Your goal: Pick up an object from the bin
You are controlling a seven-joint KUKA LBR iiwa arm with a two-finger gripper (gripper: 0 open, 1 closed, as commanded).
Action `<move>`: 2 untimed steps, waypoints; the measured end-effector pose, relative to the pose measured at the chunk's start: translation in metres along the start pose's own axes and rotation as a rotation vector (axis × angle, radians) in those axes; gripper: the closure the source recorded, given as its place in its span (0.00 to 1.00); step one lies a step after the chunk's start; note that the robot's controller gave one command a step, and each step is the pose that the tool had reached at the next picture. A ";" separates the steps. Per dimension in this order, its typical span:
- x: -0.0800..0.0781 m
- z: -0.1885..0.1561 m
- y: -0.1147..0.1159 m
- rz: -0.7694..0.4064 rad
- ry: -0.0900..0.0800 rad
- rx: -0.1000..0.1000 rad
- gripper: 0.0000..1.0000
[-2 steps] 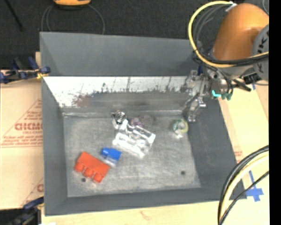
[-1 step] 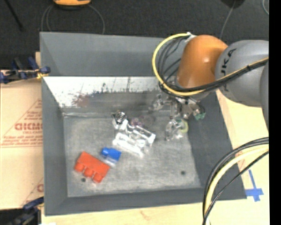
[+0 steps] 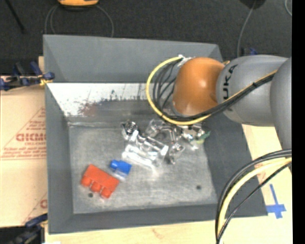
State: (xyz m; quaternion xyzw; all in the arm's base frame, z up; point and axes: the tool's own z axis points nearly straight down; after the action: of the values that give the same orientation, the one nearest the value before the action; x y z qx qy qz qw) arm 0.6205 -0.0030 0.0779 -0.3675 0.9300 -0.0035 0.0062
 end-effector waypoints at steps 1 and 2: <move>-0.008 0.000 0.027 0.015 -0.006 0.004 0.00; -0.009 -0.001 0.026 0.015 -0.007 0.004 1.00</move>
Offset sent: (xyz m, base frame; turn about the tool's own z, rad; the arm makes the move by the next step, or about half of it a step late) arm -0.0187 0.0269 -0.0079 0.0122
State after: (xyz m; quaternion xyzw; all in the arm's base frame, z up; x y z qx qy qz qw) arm 0.6089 0.0221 0.0784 -0.3606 0.9326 -0.0040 0.0104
